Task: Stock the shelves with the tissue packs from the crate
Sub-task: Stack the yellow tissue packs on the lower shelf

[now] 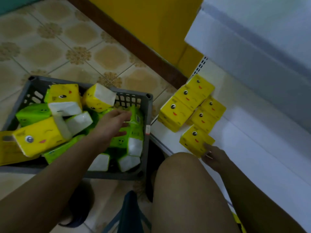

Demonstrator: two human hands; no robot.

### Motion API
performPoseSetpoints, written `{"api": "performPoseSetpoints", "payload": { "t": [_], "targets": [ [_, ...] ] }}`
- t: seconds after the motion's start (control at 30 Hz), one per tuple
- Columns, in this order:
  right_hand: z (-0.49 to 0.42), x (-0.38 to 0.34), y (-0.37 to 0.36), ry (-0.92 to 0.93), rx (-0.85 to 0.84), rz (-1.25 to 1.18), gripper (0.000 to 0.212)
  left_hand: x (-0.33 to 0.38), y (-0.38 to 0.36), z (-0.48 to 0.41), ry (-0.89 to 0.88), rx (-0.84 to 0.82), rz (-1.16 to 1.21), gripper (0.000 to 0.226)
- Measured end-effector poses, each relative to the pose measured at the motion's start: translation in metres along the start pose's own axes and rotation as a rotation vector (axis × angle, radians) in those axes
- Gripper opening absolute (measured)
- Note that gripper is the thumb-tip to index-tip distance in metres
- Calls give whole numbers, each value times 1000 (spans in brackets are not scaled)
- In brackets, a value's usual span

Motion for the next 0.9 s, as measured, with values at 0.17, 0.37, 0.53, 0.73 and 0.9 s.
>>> {"api": "performPoseSetpoints", "payload": {
  "t": [0.17, 0.37, 0.53, 0.73, 0.9],
  "targets": [
    [-71, -5, -16, -5, 96, -37, 38, -2, -8, -16, 21, -11, -59, 27],
    [-70, -4, -20, -9, 146, -79, 49, -8, -8, -18, -7, -20, -93, 30],
    [-30, -20, -21, 85, 300, 209, 62, -5, 3, 2, -44, -17, -105, 28],
    [80, -88, -111, 481, -48, 532, 38, -9, 31, 38, -81, 61, -160, 25],
    [202, -89, -224, 599, -558, 924, 17, -24, 72, 51, -96, 210, -373, 35]
  ]
}}
Point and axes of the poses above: each hand's wrist, its own z-axis away from the middle knuckle, its own y-axis out of the back of the hand, x = y × z, the point moved 2 cm from there along -z, towards the middle knuckle, and after that the axes turned 6 degrees about -z, right-handed, at the moved point
